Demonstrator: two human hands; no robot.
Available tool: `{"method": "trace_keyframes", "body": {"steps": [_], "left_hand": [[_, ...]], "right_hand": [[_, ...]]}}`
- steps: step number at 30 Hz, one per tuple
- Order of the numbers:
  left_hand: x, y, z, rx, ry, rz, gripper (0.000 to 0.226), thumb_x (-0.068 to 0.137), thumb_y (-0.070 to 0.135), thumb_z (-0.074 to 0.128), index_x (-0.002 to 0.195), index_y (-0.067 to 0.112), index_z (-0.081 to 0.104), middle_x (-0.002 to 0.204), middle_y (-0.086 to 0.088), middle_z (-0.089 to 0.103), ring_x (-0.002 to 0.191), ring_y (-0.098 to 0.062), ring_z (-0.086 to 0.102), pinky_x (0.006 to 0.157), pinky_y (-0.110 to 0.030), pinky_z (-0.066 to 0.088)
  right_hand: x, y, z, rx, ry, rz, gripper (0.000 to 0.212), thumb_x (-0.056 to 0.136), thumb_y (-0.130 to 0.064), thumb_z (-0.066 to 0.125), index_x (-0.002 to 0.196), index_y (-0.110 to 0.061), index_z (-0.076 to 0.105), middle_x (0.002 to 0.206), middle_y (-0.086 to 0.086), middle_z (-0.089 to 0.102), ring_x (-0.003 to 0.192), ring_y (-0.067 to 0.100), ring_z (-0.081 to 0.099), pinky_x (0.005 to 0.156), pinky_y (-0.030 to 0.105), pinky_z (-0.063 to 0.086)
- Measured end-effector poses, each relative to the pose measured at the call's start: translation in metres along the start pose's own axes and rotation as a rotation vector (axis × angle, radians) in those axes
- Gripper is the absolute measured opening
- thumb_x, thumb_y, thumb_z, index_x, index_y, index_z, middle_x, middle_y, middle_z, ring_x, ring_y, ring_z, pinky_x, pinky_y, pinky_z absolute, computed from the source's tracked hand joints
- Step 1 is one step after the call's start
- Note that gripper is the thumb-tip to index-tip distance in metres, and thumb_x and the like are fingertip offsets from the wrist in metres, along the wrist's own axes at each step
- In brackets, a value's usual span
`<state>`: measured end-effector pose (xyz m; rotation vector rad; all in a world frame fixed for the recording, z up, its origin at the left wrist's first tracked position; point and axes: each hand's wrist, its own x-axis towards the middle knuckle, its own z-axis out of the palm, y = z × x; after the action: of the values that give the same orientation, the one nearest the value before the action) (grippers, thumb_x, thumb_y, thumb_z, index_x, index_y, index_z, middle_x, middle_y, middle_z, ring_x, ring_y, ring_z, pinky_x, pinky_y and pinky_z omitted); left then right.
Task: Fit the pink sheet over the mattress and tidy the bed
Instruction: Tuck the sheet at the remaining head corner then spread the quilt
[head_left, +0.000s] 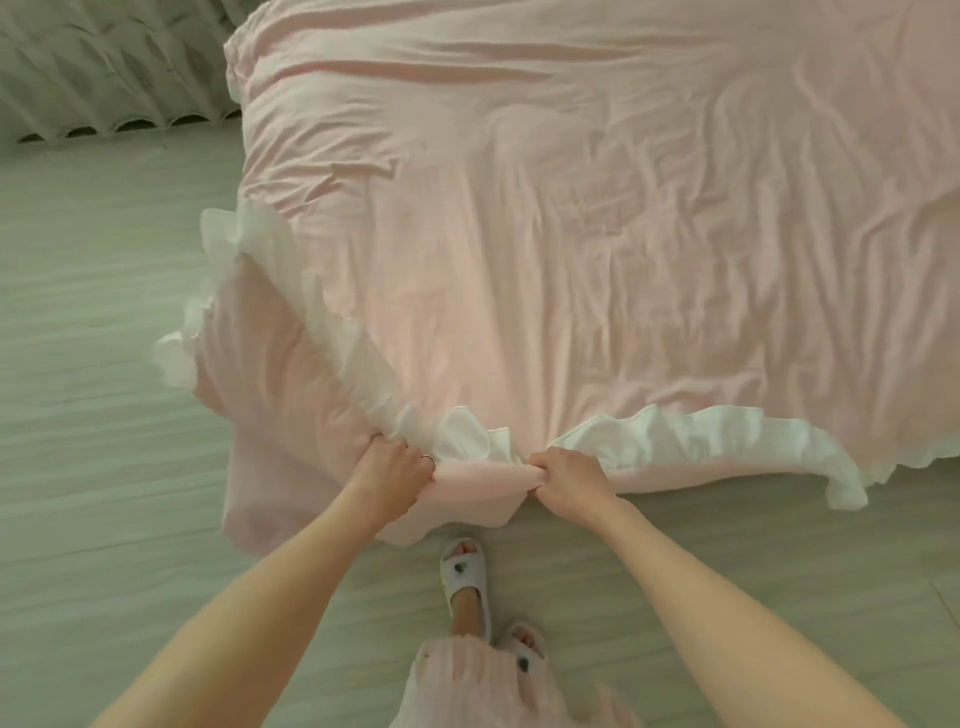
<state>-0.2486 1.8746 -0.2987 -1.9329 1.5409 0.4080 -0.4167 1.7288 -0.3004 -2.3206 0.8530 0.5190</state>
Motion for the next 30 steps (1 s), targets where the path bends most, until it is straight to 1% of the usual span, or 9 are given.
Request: {"method": "trace_keyframes", "body": {"steps": [3,7,13,18,20,22,24,26,30], "left_hand": [[-0.008,0.009,0.018,-0.121,0.007,-0.057,0.036,0.088,0.019,0.054,0.124,0.015,0.050,0.126,-0.007,0.043,0.120,-0.027,0.041,0.084,-0.042,0.047],[-0.012,0.013,0.029,-0.240,0.027,-0.122,0.037,0.088,0.019,0.051,0.125,0.019,0.049,0.130,-0.007,0.041,0.122,-0.030,0.041,0.086,-0.041,0.043],[-0.015,0.026,0.068,-0.360,0.096,-0.059,0.037,0.075,0.019,0.068,0.111,0.018,0.059,0.111,-0.004,0.055,0.094,-0.030,0.060,0.072,-0.034,0.053],[-0.027,0.035,0.099,-0.552,-0.494,0.120,0.034,0.090,0.007,0.036,0.121,0.008,0.050,0.104,-0.010,0.057,0.097,-0.031,0.055,0.090,-0.044,0.046],[-0.029,0.031,0.106,-0.648,-0.441,0.056,0.036,0.092,0.009,0.034,0.123,0.012,0.052,0.120,-0.009,0.055,0.107,-0.031,0.056,0.091,-0.040,0.045],[-0.025,0.020,0.106,-0.696,-0.286,-0.015,0.040,0.093,0.010,0.035,0.131,0.016,0.047,0.134,-0.006,0.047,0.119,-0.028,0.051,0.093,-0.039,0.046],[-0.016,0.006,0.105,-0.693,-0.107,-0.069,0.047,0.093,0.008,0.036,0.138,0.018,0.038,0.144,-0.005,0.037,0.129,-0.026,0.040,0.098,-0.041,0.044],[0.000,-0.007,0.105,-0.658,-0.008,-0.128,0.057,0.092,0.007,0.036,0.146,0.020,0.024,0.155,-0.005,0.017,0.142,-0.027,0.021,0.108,-0.044,0.034],[0.034,-0.021,0.107,-0.577,0.028,-0.205,0.070,0.093,0.011,0.039,0.150,0.029,0.003,0.158,-0.003,-0.012,0.146,-0.030,-0.007,0.115,-0.054,0.015]], "right_hand": [[-0.001,-0.005,0.014,-0.086,0.015,0.002,0.026,0.084,-0.010,0.048,0.107,-0.019,0.056,0.106,0.007,0.066,0.103,0.030,0.058,0.084,0.035,0.038],[-0.001,-0.007,0.031,-0.085,0.055,0.048,0.021,0.079,-0.005,0.047,0.087,-0.025,0.047,0.102,0.008,0.067,0.101,0.031,0.058,0.076,0.034,0.031],[-0.001,-0.006,0.062,-0.127,-0.009,0.122,0.018,0.081,-0.010,0.048,0.087,-0.027,0.053,0.106,0.004,0.066,0.105,0.027,0.058,0.079,0.034,0.032],[0.008,0.001,0.066,-0.164,-0.458,0.176,0.014,0.088,-0.022,0.052,0.083,-0.013,0.062,0.094,0.007,0.064,0.101,0.027,0.061,0.079,0.031,0.045],[0.013,0.003,0.071,-0.145,-0.447,0.189,0.021,0.090,-0.027,0.050,0.094,-0.012,0.064,0.100,0.011,0.065,0.096,0.028,0.062,0.076,0.031,0.046],[0.021,0.002,0.069,-0.124,-0.297,0.183,0.025,0.093,-0.026,0.042,0.093,-0.012,0.062,0.103,0.014,0.064,0.104,0.031,0.060,0.079,0.034,0.046],[0.035,0.000,0.065,-0.160,-0.150,0.140,0.031,0.095,-0.026,0.040,0.114,-0.011,0.058,0.122,0.016,0.058,0.116,0.032,0.052,0.090,0.038,0.045],[0.052,0.000,0.058,-0.219,-0.042,0.091,0.043,0.096,-0.027,0.040,0.137,-0.014,0.039,0.142,0.012,0.040,0.131,0.031,0.037,0.100,0.045,0.040],[0.088,0.010,0.053,-0.276,0.068,0.067,0.058,0.098,-0.031,0.038,0.149,-0.027,0.011,0.159,0.004,0.001,0.146,0.027,0.001,0.109,0.054,0.025]]}}
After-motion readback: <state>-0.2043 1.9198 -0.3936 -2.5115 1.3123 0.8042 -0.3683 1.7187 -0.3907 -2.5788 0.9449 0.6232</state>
